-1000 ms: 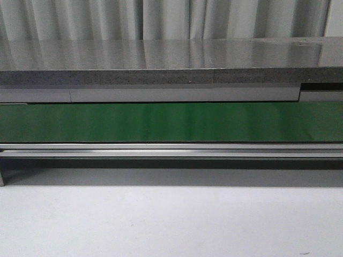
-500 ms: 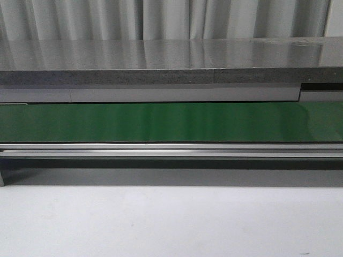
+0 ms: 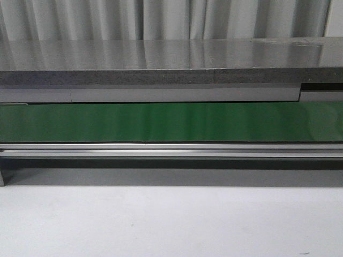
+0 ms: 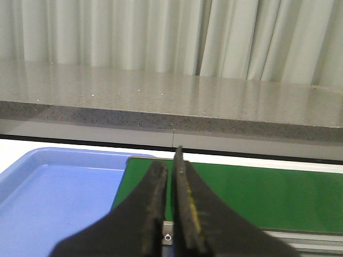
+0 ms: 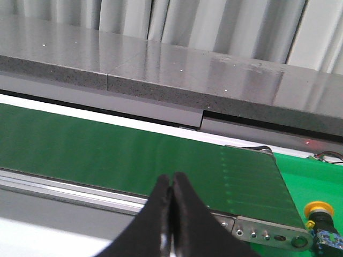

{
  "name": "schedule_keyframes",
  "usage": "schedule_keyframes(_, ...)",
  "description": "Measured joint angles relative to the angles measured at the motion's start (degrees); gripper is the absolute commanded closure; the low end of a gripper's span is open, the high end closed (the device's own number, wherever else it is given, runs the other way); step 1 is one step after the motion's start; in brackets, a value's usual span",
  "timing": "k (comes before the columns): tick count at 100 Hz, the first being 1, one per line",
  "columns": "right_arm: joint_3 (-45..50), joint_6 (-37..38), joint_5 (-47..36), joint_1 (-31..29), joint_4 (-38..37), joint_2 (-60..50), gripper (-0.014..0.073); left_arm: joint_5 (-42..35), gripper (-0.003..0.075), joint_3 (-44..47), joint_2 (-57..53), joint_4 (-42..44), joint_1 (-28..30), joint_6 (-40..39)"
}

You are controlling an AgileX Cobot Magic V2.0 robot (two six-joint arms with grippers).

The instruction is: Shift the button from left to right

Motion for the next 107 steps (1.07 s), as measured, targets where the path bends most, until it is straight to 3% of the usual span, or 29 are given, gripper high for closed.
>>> schedule_keyframes(107, 0.00, 0.00, 0.00, 0.00, 0.00, -0.10, 0.0662, 1.15, 0.0715, 0.00, 0.00, 0.50, 0.00, -0.91)
